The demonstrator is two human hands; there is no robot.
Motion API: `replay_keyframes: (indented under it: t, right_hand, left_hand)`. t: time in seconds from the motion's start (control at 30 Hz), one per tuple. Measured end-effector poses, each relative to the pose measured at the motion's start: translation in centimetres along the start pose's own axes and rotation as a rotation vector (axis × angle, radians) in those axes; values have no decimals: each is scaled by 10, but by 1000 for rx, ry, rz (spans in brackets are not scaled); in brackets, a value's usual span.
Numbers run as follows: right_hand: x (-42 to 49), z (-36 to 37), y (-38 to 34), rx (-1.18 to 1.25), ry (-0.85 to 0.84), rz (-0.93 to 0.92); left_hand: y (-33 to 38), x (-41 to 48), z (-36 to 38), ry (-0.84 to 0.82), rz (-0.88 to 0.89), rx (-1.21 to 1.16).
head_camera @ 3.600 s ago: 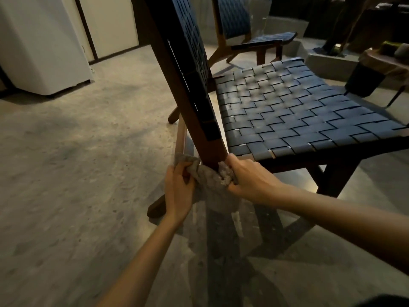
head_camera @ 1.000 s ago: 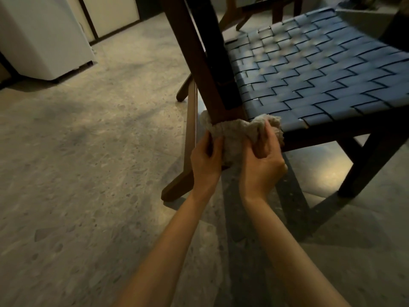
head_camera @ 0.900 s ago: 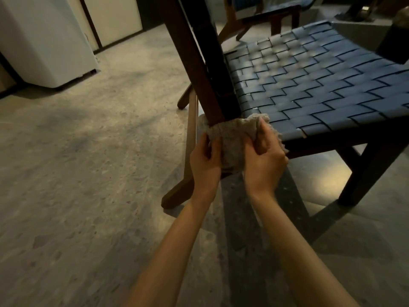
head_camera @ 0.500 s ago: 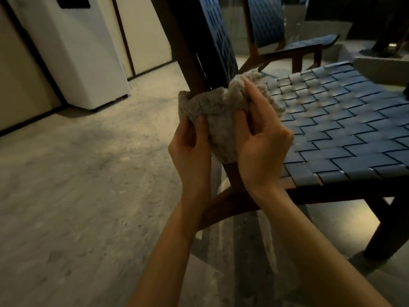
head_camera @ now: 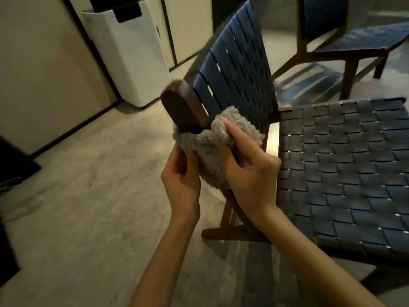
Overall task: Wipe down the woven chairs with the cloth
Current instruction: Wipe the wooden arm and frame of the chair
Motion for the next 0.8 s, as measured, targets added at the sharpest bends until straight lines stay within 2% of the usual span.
replay_keyframes:
  t: [0.17,0.37,0.5,0.6,0.7,0.8]
  right_hand:
    - [44,0,-50,46,-155,295]
    - [107,-10,-112,29,-383,572]
    - [146,-29,-146,-52,-410,665]
    - [169,-47,-164,-148,-449,688]
    - [186,-63,-175,-206,-510,686]
    - [193,-76,-176,-289,-549,712]
  left_hand:
    - [66,11,5,57,-113,66]
    - [156,36,8,-1,-165,284]
    - [210,57,5,-110,-242,499]
    - [244,72,5,-258,-182,735]
    - [269,85,12,-380,-133,816]
    - [277,95,16,-406,-202,850]
Point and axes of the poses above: each hand's wrist, its own x-axis towards the middle knuckle, its own z-axis out of the palm, y = z × x, the point moved 3 cm from there along x, towards the middle knuckle, and after that the axes turned 6 degrees about -x, right-handed, at the moved point
